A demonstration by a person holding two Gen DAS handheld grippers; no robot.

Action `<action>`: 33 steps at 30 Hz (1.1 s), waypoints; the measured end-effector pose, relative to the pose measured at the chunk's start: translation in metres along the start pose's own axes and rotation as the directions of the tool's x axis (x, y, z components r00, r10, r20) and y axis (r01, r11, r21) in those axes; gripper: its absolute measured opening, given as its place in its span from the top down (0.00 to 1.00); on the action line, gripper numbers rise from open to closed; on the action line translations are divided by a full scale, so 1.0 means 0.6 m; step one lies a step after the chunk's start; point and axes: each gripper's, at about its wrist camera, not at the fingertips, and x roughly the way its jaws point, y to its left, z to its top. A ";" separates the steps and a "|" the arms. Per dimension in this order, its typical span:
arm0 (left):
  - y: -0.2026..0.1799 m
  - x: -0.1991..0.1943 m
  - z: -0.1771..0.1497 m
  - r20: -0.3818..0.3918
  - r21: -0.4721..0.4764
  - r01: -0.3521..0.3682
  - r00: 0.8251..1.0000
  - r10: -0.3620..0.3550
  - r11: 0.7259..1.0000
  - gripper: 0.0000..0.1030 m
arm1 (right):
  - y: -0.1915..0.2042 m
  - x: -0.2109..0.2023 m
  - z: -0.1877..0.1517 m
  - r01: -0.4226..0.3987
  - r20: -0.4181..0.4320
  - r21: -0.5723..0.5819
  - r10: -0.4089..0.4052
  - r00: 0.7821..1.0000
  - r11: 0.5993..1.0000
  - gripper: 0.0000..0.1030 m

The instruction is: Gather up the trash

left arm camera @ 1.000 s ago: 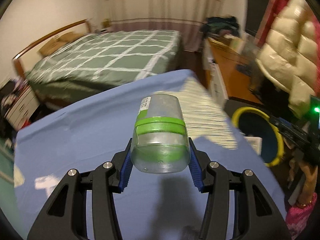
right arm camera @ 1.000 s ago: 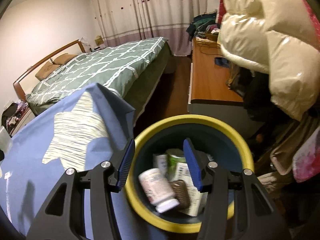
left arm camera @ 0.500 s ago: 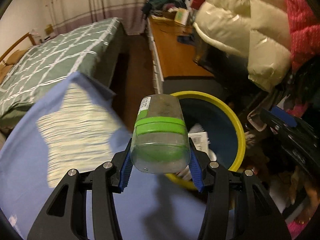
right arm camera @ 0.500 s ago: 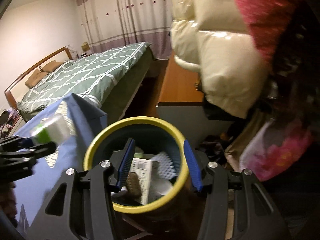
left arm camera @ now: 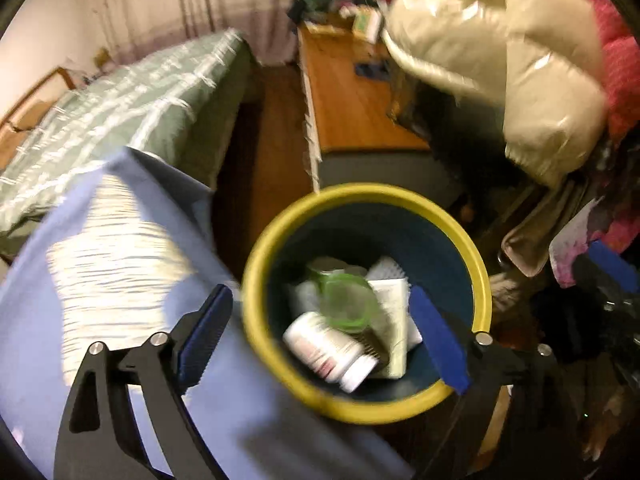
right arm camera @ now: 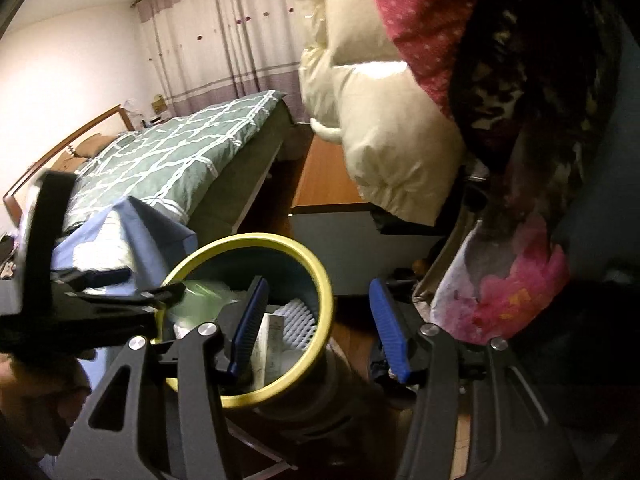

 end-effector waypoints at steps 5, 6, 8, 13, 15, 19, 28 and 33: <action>0.075 -0.150 -0.066 0.152 -0.072 -0.047 0.987 0.058 0.996 0.05 | 0.028 -0.012 -0.009 -0.058 0.000 -0.040 0.058 0.998 0.998 0.50; 0.092 -0.188 -0.088 0.198 -0.099 -0.067 0.977 0.086 0.993 0.05 | 0.037 -0.018 -0.012 -0.073 0.001 -0.051 0.074 0.997 0.996 0.49; 0.121 -0.248 -0.129 0.266 -0.141 -0.102 0.954 0.137 0.985 0.05 | 0.053 -0.029 -0.019 -0.088 0.008 -0.071 0.089 0.996 0.994 0.47; 0.180 -0.379 -0.234 0.344 -0.244 -0.217 0.892 0.294 0.945 0.05 | 0.109 -0.068 -0.037 -0.134 0.024 -0.151 0.139 0.990 0.979 0.46; 0.198 -0.425 -0.275 0.365 -0.285 -0.263 0.859 0.358 0.922 0.05 | 0.127 -0.084 -0.044 -0.148 0.030 -0.179 0.156 0.987 0.973 0.46; 0.230 -0.513 -0.359 0.373 -0.381 -0.351 0.788 0.489 0.856 0.05 | 0.160 -0.121 -0.059 -0.162 0.052 -0.233 0.178 0.983 0.959 0.43; 0.278 -0.630 -0.520 0.312 -0.543 -0.362 0.751 0.582 0.758 0.05 | 0.196 -0.207 -0.089 -0.182 0.119 -0.296 0.225 0.967 0.938 0.38; 0.266 -0.660 -0.566 0.304 -0.552 -0.385 0.733 0.609 0.739 0.05 | 0.202 -0.237 -0.102 -0.211 0.135 -0.305 0.261 0.956 0.929 0.37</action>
